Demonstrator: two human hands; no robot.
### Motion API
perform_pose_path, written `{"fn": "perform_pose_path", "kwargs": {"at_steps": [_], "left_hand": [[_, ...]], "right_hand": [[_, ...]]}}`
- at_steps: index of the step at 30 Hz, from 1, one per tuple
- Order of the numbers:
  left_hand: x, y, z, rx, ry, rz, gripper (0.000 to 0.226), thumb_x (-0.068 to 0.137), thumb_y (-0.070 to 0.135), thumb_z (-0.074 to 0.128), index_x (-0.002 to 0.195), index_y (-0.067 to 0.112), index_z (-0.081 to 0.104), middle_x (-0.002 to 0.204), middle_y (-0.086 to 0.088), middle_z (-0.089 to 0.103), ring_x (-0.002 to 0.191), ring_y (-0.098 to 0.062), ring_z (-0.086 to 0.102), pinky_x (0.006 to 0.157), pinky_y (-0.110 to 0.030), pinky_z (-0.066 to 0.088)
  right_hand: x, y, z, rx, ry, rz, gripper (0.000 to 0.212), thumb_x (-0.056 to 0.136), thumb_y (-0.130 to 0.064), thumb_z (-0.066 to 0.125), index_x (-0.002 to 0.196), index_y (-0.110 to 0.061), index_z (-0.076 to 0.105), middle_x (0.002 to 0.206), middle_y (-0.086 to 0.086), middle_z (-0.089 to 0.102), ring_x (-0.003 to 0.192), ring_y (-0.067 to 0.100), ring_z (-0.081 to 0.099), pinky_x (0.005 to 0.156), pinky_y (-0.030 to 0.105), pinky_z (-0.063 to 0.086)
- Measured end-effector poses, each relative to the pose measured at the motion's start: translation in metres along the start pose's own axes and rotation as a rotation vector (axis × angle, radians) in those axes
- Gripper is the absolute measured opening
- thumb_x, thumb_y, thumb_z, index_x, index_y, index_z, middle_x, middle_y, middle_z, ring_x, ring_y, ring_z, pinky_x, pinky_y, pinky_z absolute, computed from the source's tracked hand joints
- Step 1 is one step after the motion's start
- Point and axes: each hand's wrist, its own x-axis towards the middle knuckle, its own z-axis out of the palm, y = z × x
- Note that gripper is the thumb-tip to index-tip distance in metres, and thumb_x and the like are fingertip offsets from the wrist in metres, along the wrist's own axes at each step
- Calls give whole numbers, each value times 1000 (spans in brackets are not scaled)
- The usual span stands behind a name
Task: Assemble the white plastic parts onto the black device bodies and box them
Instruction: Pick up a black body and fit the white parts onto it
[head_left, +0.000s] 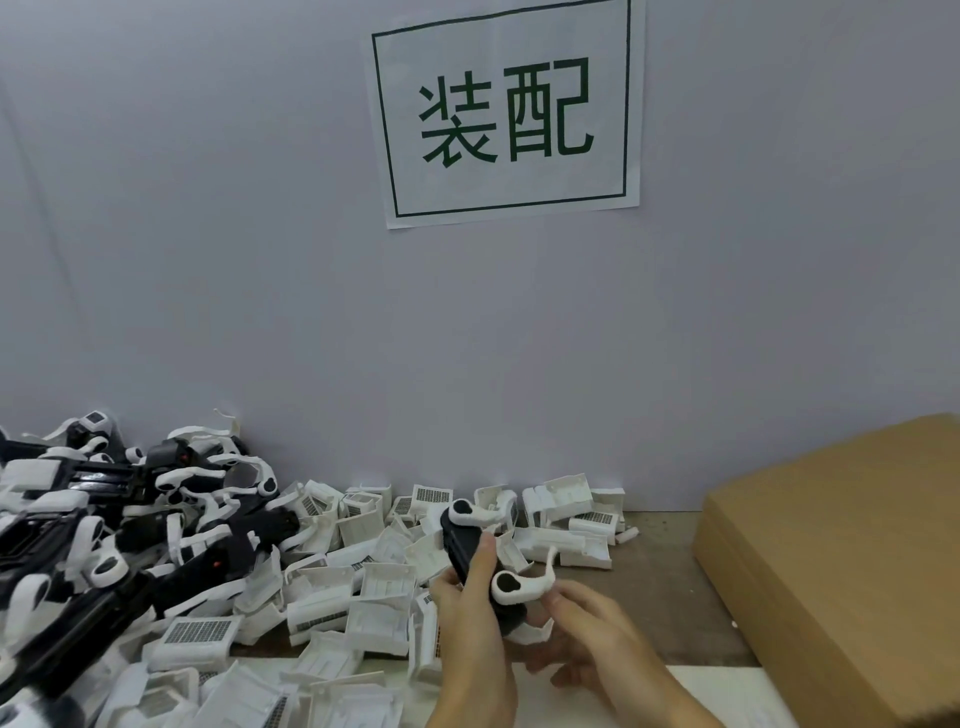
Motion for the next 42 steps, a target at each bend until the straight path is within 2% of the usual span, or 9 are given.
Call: {"fn": "perform_pose_path", "kwargs": {"at_steps": [5, 8, 12, 15, 22, 26, 30, 35, 42], "left_hand": [[3, -1, -1, -35, -97, -16, 42, 98, 33, 55, 108, -5, 69, 86, -17, 74, 71, -29, 70, 73, -40, 55], [2, -3, -2, -33, -166, -29, 49, 101, 37, 45, 103, -1, 76, 89, -14, 76, 69, -26, 71, 59, -36, 57], [2, -2, -2, -44, -181, -99, 61, 105, 44, 36, 113, -5, 72, 115, -24, 72, 103, -43, 63, 91, -56, 50], [3, -5, -2, -9, -194, -85, 56, 106, 43, 33, 120, 3, 70, 116, -16, 73, 115, -48, 62, 82, -48, 54], [10, -12, 2, 79, -179, -98, 37, 101, 32, 53, 114, 1, 69, 108, -26, 72, 94, -40, 68, 62, -35, 51], [15, -16, 1, 168, -155, 16, 18, 103, 22, 52, 109, 11, 65, 93, -15, 77, 89, -37, 73, 71, -39, 59], [15, -17, 0, 206, -195, 24, 18, 104, 22, 51, 110, 11, 63, 89, -12, 78, 77, -29, 75, 59, -33, 58], [13, -16, 1, 137, -192, 25, 20, 104, 18, 48, 110, 4, 61, 88, -17, 77, 72, -34, 73, 65, -38, 57], [13, -12, -1, 125, -184, 39, 15, 102, 10, 50, 109, 1, 60, 92, -27, 74, 76, -38, 72, 69, -44, 59]], "right_hand": [[2, 1, 0, 88, -9, 89, 27, 100, -35, 56, 90, -23, 78, 85, 17, 77, 71, 33, 73, 64, 33, 53], [0, -1, 1, 90, 24, 54, 16, 96, -26, 65, 107, -17, 70, 84, 19, 76, 66, 33, 72, 57, 29, 51], [0, -1, 0, 124, 87, -26, 17, 92, -18, 70, 106, -10, 74, 71, 13, 65, 58, 22, 59, 54, 28, 47], [-1, -1, 5, 75, 69, 23, 17, 95, -26, 67, 108, -15, 69, 80, 11, 73, 68, 24, 69, 55, 28, 48], [3, 2, 6, 115, 62, 55, 15, 101, -21, 58, 99, -10, 68, 67, 15, 67, 54, 24, 59, 54, 30, 47], [3, 4, 8, 170, 41, 71, 11, 98, -19, 61, 101, -11, 69, 73, 17, 72, 58, 28, 65, 56, 30, 49], [5, 4, 7, 268, 23, 74, 14, 100, -7, 55, 108, -10, 65, 75, 19, 73, 57, 31, 66, 58, 33, 50], [8, 4, 9, 366, 35, 57, 21, 97, 8, 50, 105, -5, 64, 67, 19, 68, 47, 27, 57, 46, 30, 47], [10, 6, 7, 252, 28, 76, 28, 95, 7, 46, 100, -10, 67, 69, 19, 70, 51, 27, 58, 53, 32, 49]]}}
